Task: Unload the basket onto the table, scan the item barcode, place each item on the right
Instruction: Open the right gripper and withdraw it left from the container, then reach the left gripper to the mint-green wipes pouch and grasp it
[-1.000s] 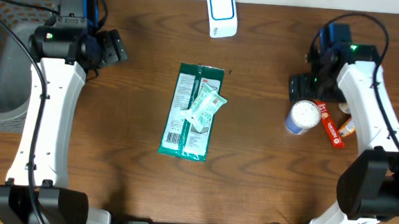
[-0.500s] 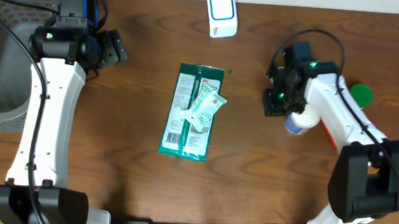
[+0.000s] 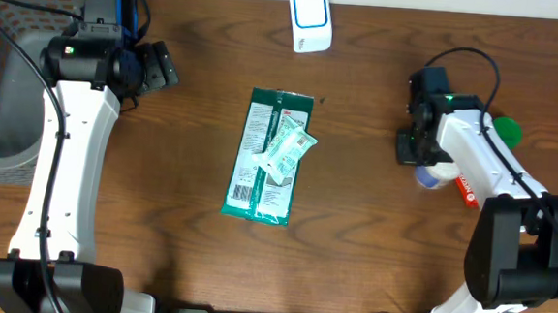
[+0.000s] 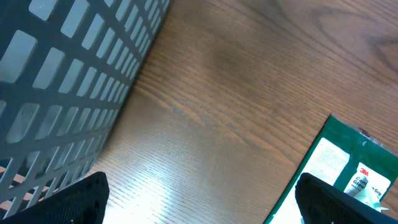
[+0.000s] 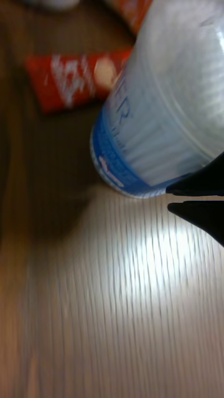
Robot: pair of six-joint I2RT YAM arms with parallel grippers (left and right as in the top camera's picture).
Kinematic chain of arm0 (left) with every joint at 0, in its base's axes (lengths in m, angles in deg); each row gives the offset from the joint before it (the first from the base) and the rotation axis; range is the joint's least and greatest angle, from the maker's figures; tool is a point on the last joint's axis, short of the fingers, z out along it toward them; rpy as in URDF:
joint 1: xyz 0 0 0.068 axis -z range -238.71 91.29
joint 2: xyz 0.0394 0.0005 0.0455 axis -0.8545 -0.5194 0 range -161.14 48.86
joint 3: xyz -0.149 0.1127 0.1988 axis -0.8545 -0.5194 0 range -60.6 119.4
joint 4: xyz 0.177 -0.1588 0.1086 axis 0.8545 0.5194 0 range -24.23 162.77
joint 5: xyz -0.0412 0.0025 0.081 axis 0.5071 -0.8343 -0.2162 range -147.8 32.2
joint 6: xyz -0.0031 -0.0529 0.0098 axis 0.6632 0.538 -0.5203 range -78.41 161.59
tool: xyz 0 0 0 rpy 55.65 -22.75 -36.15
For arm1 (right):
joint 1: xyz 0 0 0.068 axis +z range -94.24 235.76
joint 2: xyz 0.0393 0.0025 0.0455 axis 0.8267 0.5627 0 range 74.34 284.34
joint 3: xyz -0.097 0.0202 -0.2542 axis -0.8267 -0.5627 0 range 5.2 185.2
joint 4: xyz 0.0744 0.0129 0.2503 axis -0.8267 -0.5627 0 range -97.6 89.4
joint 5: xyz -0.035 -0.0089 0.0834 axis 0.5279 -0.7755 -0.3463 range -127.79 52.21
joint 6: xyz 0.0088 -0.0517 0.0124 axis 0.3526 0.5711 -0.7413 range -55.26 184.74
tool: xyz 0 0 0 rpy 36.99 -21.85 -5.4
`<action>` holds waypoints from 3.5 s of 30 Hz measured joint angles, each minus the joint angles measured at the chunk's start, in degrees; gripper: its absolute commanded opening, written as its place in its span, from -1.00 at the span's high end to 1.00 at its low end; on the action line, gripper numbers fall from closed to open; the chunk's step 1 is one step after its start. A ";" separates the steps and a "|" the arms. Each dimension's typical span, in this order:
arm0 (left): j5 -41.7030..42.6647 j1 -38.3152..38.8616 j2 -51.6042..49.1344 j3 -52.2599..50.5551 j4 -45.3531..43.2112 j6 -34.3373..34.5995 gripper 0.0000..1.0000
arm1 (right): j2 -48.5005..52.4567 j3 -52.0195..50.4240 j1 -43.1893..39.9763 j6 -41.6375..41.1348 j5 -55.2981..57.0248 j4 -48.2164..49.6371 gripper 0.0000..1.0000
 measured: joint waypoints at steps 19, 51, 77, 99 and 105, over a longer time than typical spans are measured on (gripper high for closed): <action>0.00 0.00 0.00 0.00 0.00 0.00 -0.93 | 0.00 0.33 -4.24 -0.42 -13.16 2.36 -0.53; 23.52 7.78 -0.72 -9.75 -2.38 -5.44 -0.38 | 0.00 0.87 2.58 -5.38 -47.76 8.31 -0.61; 25.97 22.14 -16.90 -25.49 -32.46 -19.98 -0.59 | 0.00 0.87 -1.03 -5.25 -47.30 4.85 -0.49; 27.02 22.14 -12.13 -25.18 -30.91 -20.61 0.85 | -0.79 0.87 -1.22 -3.78 -47.34 5.77 -0.46; 26.60 22.12 1.90 -25.16 -30.82 -23.52 0.86 | -9.25 0.87 -2.75 -1.27 -45.09 6.03 -0.59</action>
